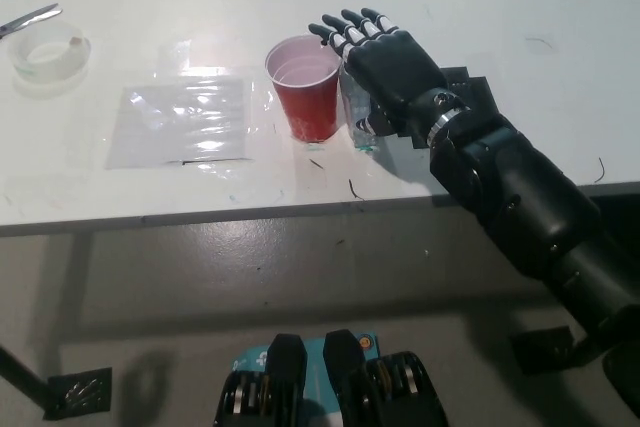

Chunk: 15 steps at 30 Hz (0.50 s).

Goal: The robot uses its right hand to press the hand soap kept in the middle of the table to get liquid hand soap out

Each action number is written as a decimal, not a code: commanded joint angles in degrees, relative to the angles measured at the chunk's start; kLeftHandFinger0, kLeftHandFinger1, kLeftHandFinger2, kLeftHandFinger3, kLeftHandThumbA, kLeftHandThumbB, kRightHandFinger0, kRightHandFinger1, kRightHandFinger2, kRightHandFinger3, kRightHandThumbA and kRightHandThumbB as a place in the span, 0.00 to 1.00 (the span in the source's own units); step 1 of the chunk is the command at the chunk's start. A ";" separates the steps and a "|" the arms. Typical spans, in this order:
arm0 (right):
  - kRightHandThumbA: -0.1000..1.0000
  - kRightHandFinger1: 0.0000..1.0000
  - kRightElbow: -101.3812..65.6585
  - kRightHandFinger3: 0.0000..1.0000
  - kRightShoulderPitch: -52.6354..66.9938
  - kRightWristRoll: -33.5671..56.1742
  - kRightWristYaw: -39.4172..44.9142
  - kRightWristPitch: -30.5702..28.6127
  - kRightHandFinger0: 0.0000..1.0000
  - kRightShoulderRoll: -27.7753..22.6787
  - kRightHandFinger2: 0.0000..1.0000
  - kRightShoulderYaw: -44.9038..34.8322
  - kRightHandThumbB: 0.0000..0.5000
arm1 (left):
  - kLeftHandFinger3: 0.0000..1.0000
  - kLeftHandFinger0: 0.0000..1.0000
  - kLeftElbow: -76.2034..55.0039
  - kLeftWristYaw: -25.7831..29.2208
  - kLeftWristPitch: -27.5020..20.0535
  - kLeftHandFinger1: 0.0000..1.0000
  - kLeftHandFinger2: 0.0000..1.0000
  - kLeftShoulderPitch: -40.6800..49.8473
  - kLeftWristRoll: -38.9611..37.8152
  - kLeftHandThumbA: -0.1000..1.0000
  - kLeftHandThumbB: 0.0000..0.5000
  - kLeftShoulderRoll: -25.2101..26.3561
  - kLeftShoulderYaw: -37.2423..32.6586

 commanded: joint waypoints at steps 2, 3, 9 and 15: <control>1.00 1.00 3.07 1.00 3.04 -0.17 3.65 1.13 1.00 -1.11 1.00 1.24 0.78 | 0.58 0.25 -1.48 -0.33 -2.65 0.34 0.44 -1.39 -1.05 0.74 0.15 1.98 0.64; 1.00 1.00 3.11 1.00 3.04 -0.23 3.36 1.16 1.00 -1.14 1.00 1.22 0.77 | 0.58 0.24 -1.05 -0.76 -3.37 0.33 0.44 -1.42 -1.26 0.74 0.15 2.04 0.65; 1.00 1.00 2.05 1.00 3.70 -0.25 4.53 2.34 1.00 -1.40 1.00 1.26 0.83 | 0.56 0.23 -1.09 -0.42 -2.67 0.31 0.42 -1.47 -2.14 0.73 0.19 1.99 0.93; 1.00 1.00 3.12 1.00 4.03 0.26 3.10 1.96 1.00 -1.01 1.00 0.94 0.81 | 0.56 0.23 -0.79 -0.77 -3.35 0.32 0.42 -1.59 -1.94 0.76 0.23 2.58 0.80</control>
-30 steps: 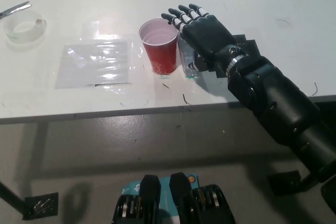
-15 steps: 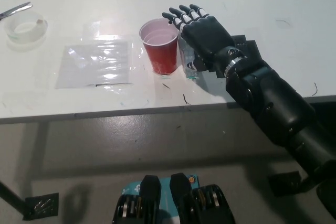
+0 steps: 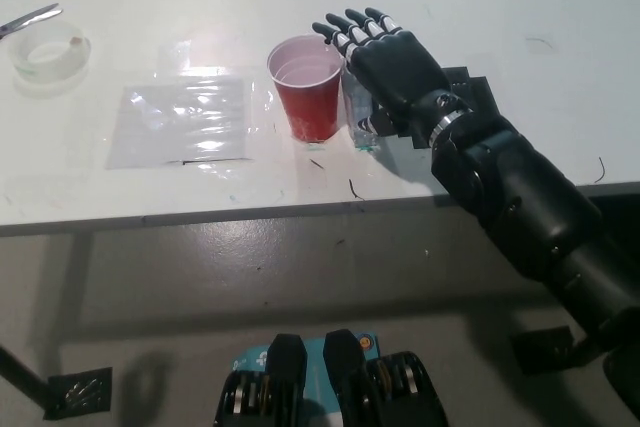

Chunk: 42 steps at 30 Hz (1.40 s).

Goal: The robot uses its right hand to press the hand soap kept in the middle of the table to get liquid hand soap out

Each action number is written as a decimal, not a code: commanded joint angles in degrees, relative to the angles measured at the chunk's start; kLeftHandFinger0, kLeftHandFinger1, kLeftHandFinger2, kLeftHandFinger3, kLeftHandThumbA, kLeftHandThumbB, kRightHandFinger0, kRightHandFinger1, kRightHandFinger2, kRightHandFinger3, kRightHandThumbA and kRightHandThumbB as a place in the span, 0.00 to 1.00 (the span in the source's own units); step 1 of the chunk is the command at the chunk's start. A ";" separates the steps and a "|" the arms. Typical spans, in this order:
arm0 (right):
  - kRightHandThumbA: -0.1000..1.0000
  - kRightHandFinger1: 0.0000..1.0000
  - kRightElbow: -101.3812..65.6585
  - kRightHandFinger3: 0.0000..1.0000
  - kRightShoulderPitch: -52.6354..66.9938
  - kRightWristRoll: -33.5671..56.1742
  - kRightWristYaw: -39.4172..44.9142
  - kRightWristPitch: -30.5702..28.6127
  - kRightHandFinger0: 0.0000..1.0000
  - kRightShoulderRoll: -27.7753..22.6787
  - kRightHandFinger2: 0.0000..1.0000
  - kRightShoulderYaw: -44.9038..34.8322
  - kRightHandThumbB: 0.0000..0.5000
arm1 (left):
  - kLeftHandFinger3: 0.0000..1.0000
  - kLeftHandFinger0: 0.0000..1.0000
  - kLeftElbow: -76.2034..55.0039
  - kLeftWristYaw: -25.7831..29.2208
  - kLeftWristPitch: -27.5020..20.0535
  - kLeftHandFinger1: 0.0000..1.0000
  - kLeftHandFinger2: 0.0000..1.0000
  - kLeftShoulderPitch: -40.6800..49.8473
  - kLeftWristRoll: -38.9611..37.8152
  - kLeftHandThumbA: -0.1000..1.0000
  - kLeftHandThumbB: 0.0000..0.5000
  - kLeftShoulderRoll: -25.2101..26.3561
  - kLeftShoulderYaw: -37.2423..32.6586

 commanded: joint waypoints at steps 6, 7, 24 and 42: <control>1.00 1.00 4.47 1.00 4.44 0.62 2.02 1.16 1.00 -0.54 1.00 0.68 0.83 | 0.56 0.22 -0.90 -0.57 -2.44 0.32 0.43 -1.58 -1.31 0.75 0.24 2.41 0.85; 1.00 1.00 4.63 1.00 4.55 0.87 2.00 1.14 1.00 -0.43 1.00 0.52 0.83 | 0.56 0.22 -1.02 -0.44 -2.36 0.32 0.43 -1.59 -1.27 0.75 0.22 2.34 0.86; 1.00 1.00 7.12 1.00 5.90 1.15 1.31 1.49 1.00 0.48 1.00 0.88 0.79 | 0.56 0.22 -0.59 -0.61 -2.65 0.31 0.42 -1.78 -1.15 0.76 0.21 2.41 0.81; 1.00 1.00 1.83 1.00 2.72 1.79 2.57 0.02 1.00 -1.31 1.00 0.48 0.86 | 0.57 0.23 -0.81 -1.09 -1.74 0.32 0.42 0.33 -0.08 0.77 0.17 2.37 -0.28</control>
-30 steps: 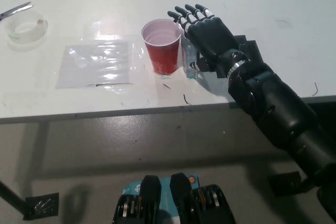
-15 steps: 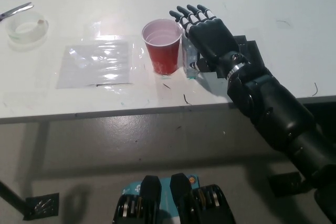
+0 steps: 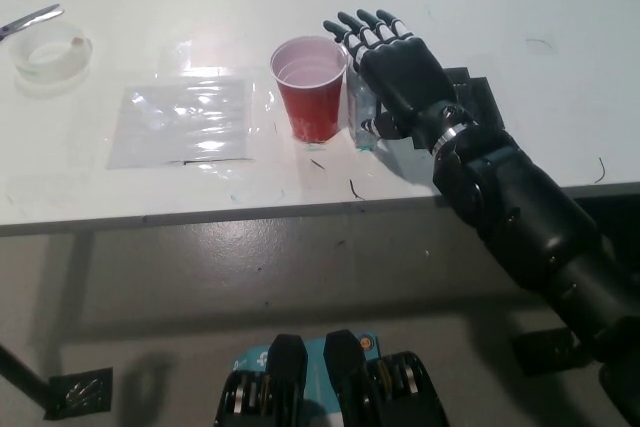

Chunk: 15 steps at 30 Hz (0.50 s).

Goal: The robot uses its right hand to press the hand soap kept in the middle of the table to get liquid hand soap out

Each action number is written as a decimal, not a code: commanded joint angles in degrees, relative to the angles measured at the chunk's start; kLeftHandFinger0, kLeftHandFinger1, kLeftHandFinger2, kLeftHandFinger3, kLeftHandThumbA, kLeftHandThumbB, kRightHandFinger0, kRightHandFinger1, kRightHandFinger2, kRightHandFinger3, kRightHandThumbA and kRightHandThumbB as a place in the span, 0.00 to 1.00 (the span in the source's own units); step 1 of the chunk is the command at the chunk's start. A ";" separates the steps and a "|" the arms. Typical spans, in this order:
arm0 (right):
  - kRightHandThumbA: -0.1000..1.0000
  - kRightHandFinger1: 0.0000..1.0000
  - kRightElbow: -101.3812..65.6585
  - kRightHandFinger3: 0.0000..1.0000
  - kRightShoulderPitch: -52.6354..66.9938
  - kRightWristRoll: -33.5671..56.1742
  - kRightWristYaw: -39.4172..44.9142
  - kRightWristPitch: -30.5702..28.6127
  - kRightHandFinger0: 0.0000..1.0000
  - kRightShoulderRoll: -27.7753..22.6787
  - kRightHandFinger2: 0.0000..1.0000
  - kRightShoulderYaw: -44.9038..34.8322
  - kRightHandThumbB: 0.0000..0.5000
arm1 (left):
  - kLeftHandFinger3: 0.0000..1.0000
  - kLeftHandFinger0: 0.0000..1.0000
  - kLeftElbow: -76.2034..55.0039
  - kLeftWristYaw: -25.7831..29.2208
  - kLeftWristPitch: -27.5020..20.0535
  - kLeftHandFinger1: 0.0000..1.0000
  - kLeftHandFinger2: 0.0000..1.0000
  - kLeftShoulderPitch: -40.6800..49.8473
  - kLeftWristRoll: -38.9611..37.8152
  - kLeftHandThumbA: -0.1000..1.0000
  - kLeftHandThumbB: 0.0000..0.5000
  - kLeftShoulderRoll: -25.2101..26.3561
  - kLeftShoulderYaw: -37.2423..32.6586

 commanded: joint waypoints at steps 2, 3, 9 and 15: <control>1.00 1.00 -3.23 1.00 -0.26 1.66 11.17 1.45 1.00 -2.71 1.00 0.42 0.86 | 0.58 0.24 -0.54 -1.42 -1.78 0.32 0.42 0.34 -0.22 0.78 0.13 2.49 -0.25; 1.00 1.00 -4.53 1.00 -1.77 2.31 11.55 0.80 1.00 -3.31 1.00 -0.27 0.88 | 0.57 0.24 -0.04 -1.92 -2.19 0.32 0.42 0.44 -0.36 0.79 0.11 2.67 -0.33; 1.00 1.00 -4.81 1.00 -6.30 3.20 12.53 0.34 1.00 -3.53 1.00 -1.69 0.99 | 0.55 0.24 0.53 -2.34 -2.03 0.32 0.41 1.31 -0.46 0.78 0.05 2.70 -0.33; 1.00 1.00 -7.43 1.00 -9.41 2.93 14.88 -0.81 1.00 -4.06 1.00 -2.00 1.00 | 0.56 0.26 0.26 -2.65 -1.69 0.33 0.42 1.93 -0.45 0.79 0.02 2.79 -0.31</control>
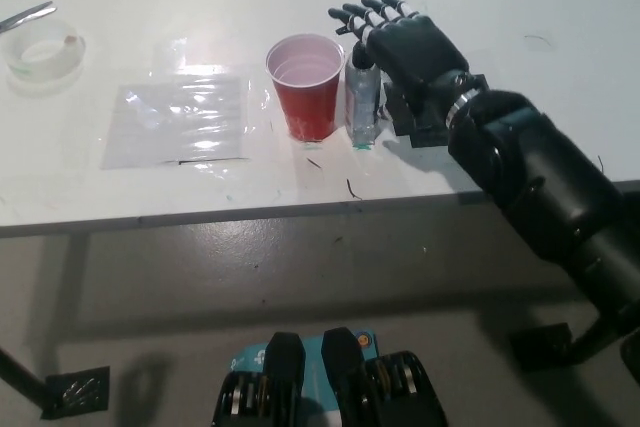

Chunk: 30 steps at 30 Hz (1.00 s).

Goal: The robot uses its right hand to press the hand soap kept in the middle of the table to get liquid hand soap out

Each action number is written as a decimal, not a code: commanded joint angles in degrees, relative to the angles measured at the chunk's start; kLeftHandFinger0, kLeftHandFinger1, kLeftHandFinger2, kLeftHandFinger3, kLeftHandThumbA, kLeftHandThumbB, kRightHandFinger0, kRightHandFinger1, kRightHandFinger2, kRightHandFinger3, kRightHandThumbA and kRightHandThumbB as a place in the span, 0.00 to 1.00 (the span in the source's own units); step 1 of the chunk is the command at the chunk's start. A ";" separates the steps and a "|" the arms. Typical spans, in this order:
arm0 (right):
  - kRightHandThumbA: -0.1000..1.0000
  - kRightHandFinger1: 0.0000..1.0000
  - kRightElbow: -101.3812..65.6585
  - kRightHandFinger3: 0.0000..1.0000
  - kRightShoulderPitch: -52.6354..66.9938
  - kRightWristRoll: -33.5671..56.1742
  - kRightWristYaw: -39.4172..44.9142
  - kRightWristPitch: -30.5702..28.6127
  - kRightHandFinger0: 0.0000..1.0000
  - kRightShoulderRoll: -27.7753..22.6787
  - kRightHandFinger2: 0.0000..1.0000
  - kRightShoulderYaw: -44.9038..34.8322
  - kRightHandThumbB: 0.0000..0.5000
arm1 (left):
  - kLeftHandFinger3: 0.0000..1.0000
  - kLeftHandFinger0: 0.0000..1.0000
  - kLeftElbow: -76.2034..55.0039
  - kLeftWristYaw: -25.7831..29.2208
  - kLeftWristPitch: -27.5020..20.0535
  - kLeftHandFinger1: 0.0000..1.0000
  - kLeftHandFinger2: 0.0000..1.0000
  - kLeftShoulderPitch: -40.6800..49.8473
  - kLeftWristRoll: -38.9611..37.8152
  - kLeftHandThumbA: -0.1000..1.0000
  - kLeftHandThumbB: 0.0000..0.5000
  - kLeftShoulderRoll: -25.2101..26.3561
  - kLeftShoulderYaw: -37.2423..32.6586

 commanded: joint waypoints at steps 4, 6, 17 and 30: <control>1.00 1.00 -3.60 1.00 -5.91 1.64 4.66 -1.00 1.00 -1.12 1.00 -1.93 1.00 | 0.58 0.30 -1.55 -1.15 -1.24 0.35 0.44 0.82 0.14 0.82 0.00 2.87 -0.01; 1.00 1.00 -4.12 1.00 -6.12 1.88 5.45 -0.88 1.00 -1.10 1.00 -2.45 1.00 | 0.58 0.31 -1.46 -1.16 -1.32 0.35 0.44 0.93 0.40 0.82 0.00 2.92 -0.09; 1.00 1.00 -9.64 1.00 -4.66 1.64 7.88 -0.32 1.00 -3.54 1.00 -4.53 0.94 | 0.58 0.31 -1.30 -1.30 -2.00 0.36 0.44 2.65 0.17 0.80 0.01 2.34 0.34; 1.00 1.00 -34.31 1.00 10.17 10.80 14.73 9.00 1.00 -9.44 1.00 -18.97 0.76 | 0.55 0.27 0.29 -1.31 -3.65 0.32 0.41 3.17 -0.24 0.78 0.03 1.78 0.72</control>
